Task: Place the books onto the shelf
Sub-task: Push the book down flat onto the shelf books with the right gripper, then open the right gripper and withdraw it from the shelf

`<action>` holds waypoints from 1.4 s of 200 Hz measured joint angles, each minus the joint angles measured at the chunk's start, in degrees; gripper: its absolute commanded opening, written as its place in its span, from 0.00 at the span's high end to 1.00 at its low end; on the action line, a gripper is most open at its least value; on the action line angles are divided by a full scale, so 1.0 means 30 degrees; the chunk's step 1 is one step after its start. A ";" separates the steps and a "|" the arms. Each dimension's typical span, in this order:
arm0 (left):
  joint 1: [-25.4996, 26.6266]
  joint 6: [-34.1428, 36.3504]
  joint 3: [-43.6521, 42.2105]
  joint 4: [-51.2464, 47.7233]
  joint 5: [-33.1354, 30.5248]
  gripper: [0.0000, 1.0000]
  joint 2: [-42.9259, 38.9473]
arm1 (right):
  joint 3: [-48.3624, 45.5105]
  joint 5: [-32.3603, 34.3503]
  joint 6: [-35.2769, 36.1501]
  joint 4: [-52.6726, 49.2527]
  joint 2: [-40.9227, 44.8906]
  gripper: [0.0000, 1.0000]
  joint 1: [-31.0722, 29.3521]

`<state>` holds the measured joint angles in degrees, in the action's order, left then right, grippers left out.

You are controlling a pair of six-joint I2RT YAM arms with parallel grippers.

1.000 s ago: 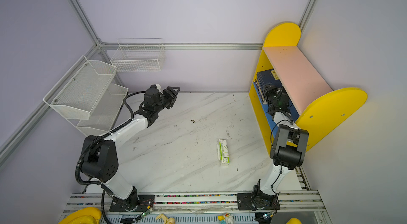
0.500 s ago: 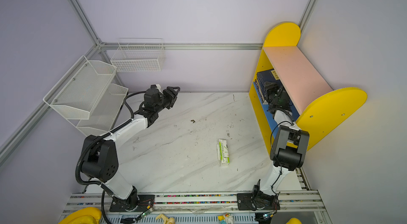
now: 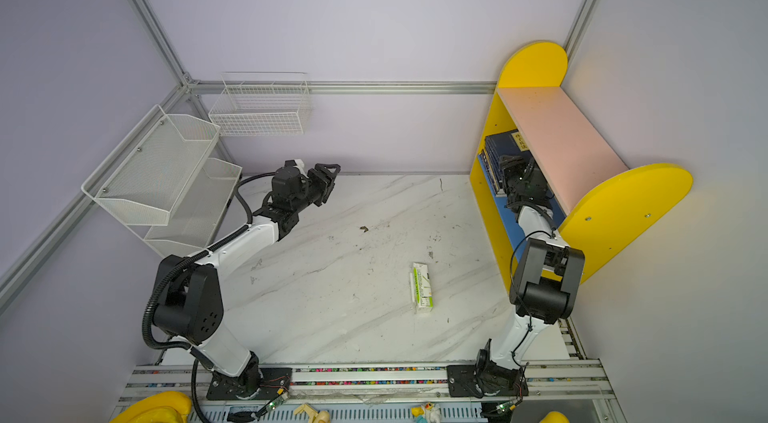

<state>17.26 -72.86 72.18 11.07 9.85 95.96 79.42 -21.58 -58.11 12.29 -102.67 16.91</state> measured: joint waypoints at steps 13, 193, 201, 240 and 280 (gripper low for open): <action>0.0000 -0.0022 0.0000 0.0000 0.0044 0.29 0.0000 | 0.0211 0.0102 0.0357 -0.0452 -0.0007 0.34 -0.0015; 0.0000 -0.0364 0.0000 0.0000 0.0525 0.29 0.0240 | -0.3322 0.1348 -0.0408 -0.0321 0.2681 0.29 -0.0138; 0.0000 -0.0364 0.0000 0.0000 0.0554 0.29 0.0233 | -0.3679 0.1574 -0.0721 -0.0240 0.2980 0.29 -0.0131; 0.0000 -0.0364 0.0000 0.0000 0.0648 0.29 0.0240 | -0.4357 0.2375 -0.1501 -0.0525 0.3475 0.29 -0.0095; 0.0000 -0.0364 0.0000 0.0000 0.0743 0.26 0.0262 | -0.4517 0.2637 -0.1552 -0.0612 0.3504 0.29 -0.0044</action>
<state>17.26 -73.95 72.18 11.07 12.08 96.75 65.87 -13.67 -62.76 10.46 -92.16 16.78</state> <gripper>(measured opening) 0.726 0.710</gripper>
